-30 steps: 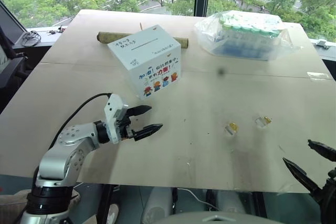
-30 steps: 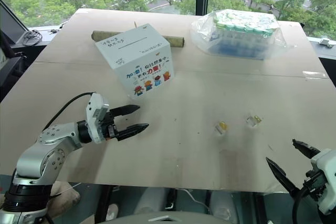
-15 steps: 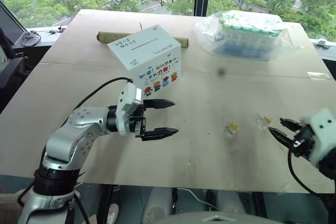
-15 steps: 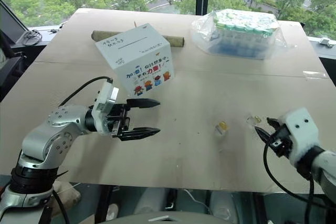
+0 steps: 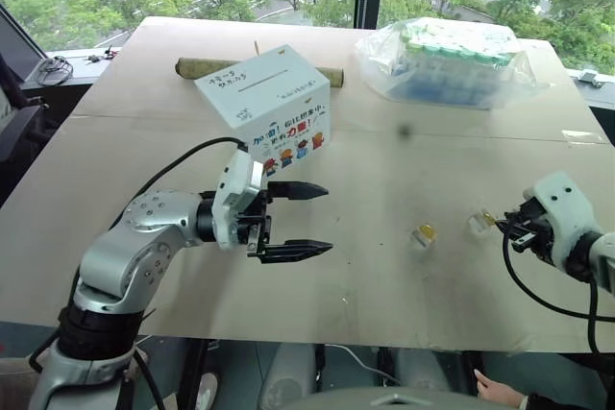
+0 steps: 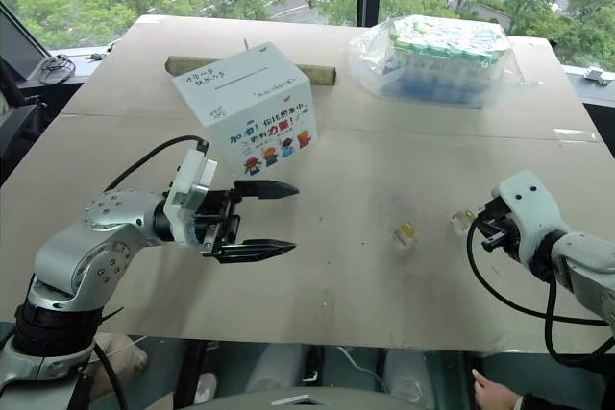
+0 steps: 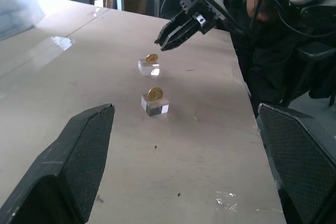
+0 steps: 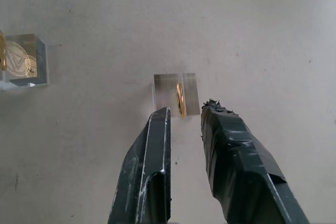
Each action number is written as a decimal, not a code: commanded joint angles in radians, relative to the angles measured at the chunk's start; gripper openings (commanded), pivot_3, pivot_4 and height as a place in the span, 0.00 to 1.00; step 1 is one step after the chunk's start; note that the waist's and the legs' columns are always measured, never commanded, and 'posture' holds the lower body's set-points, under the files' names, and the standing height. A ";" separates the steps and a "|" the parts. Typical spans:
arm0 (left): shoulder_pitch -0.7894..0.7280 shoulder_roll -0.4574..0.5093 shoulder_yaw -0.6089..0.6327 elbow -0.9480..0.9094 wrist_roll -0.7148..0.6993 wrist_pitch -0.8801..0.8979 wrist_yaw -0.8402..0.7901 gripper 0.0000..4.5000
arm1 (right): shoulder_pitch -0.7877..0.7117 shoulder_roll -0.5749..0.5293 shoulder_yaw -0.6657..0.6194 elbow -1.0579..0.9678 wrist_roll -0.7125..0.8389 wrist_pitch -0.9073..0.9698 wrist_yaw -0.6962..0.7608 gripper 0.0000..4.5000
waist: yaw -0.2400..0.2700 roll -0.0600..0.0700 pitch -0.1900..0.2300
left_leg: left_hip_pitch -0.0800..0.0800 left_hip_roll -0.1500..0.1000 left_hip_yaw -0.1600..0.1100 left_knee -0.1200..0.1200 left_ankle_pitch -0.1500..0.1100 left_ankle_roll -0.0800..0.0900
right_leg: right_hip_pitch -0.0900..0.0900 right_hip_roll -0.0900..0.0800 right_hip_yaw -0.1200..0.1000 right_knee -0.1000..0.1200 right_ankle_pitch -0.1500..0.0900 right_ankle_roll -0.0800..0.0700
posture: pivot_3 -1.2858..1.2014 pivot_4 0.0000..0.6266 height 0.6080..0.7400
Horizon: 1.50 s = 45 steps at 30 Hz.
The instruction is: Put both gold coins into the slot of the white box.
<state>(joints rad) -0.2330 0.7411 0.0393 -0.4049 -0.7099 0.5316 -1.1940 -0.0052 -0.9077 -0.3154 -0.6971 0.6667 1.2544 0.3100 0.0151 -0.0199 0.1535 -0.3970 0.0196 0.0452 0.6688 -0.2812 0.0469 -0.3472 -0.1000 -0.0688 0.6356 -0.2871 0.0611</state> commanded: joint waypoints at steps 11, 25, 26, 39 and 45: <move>0.013 0.001 0.025 -0.074 -0.032 0.005 0.050 1.00 | -0.046 0.040 0.037 -0.017 -0.023 0.034 0.006 0.23 | 0.000 0.000 0.000 | 0.000 0.000 0.000 0.000 0.000 0.000 | 0.000 0.000 0.000 0.000 0.000 0.000 | 0.52 0.24 1.00; -0.008 0.008 0.017 -0.076 -0.046 0.023 0.070 1.00 | -0.070 0.057 0.081 0.025 -0.088 0.013 0.014 0.23 | -0.001 0.000 0.000 | 0.000 0.000 0.000 0.000 0.000 0.000 | 0.000 0.000 -0.002 0.000 0.000 0.000 | 0.52 0.24 1.00; -0.007 0.009 0.019 -0.079 -0.047 0.025 0.072 1.00 | -0.073 0.055 0.087 0.030 -0.093 0.009 0.017 0.23 | -0.001 0.000 0.000 | 0.000 0.000 0.000 0.000 0.000 0.000 | 0.000 0.000 -0.002 0.000 0.000 0.000 | 0.52 0.24 1.00; 0.002 0.018 0.032 -0.104 -0.064 0.043 0.102 1.00 | -0.098 0.055 0.116 0.057 -0.131 -0.011 0.044 0.23 | 0.000 0.000 0.000 | 0.000 0.000 0.000 0.000 0.000 0.000 | 0.000 0.000 -0.002 0.000 0.000 0.000 | 0.52 0.24 1.00; -0.001 0.021 0.032 -0.110 -0.069 0.049 0.111 1.00 | -0.102 0.056 0.132 0.074 -0.149 -0.024 0.051 0.23 | -0.001 0.000 0.000 | 0.000 0.000 0.001 0.000 0.000 0.000 | 0.000 0.000 -0.003 0.000 0.000 0.000 | 0.52 0.24 1.00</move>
<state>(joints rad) -0.2300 0.7526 0.0427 -0.4710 -0.7532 0.5831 -1.0859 -0.0947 -0.8506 -0.1740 -0.6114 0.5326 1.2483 0.3556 0.0146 -0.0197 0.1536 -0.3973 0.0196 0.0457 0.6688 -0.2812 0.0468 -0.3475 -0.0997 -0.0714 0.6357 -0.2871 0.0612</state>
